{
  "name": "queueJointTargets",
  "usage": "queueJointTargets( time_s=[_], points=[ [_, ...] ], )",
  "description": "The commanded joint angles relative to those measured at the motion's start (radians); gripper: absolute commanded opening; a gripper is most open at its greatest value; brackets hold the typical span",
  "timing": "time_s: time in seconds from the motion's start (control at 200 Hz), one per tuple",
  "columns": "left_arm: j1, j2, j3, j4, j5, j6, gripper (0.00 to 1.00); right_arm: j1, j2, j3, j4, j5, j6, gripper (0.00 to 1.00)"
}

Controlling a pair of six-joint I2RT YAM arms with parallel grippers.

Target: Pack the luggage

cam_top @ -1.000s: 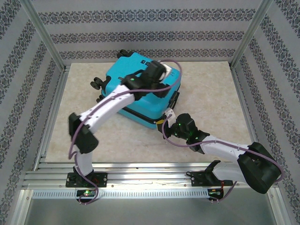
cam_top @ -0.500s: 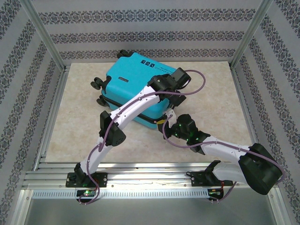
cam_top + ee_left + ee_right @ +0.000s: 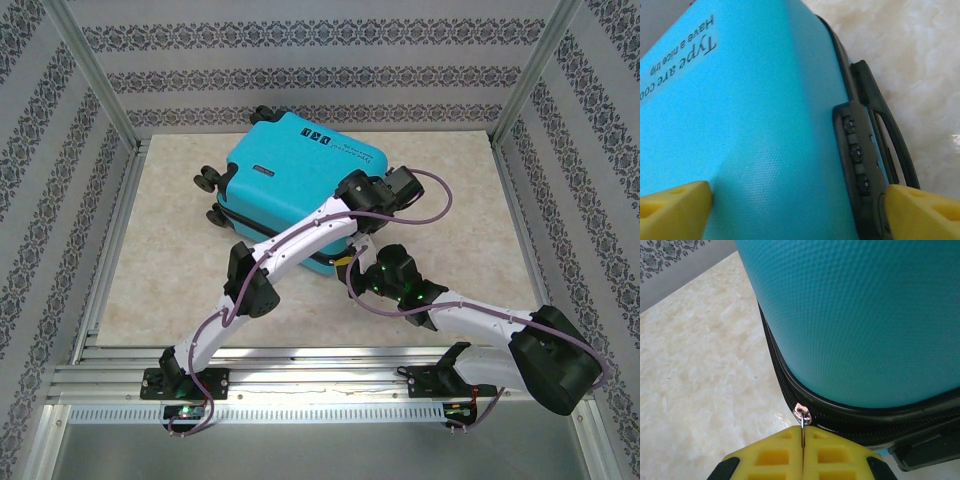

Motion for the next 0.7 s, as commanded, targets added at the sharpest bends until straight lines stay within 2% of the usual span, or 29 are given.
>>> queueJointTargets(
  time_s=[0.0, 0.14, 0.315, 0.495, 0.649, 0.699],
  points=[
    [0.015, 0.020, 0.008, -0.156, -0.060, -0.049, 0.77, 0.007, -0.036, -0.015, 0.009, 0.086, 0.008, 0.00],
    [0.027, 0.001, -0.002, -0.184, -0.078, -0.068, 0.71, 0.007, -0.060, -0.024, -0.025, 0.202, 0.010, 0.00],
    [0.059, -0.026, -0.068, -0.190, -0.037, -0.088, 0.64, 0.008, -0.133, -0.043, -0.060, 0.317, 0.015, 0.00],
    [0.095, -0.153, -0.306, -0.045, 0.055, -0.072, 0.60, 0.008, -0.191, -0.084, -0.096, 0.356, 0.007, 0.00],
    [0.141, -0.311, -0.563, 0.153, 0.217, -0.052, 0.58, 0.010, -0.202, -0.079, -0.131, 0.405, 0.004, 0.00],
    [0.153, -0.339, -0.611, 0.181, 0.234, -0.053, 0.57, 0.011, -0.200, -0.075, -0.140, 0.431, 0.004, 0.00]
  ],
)
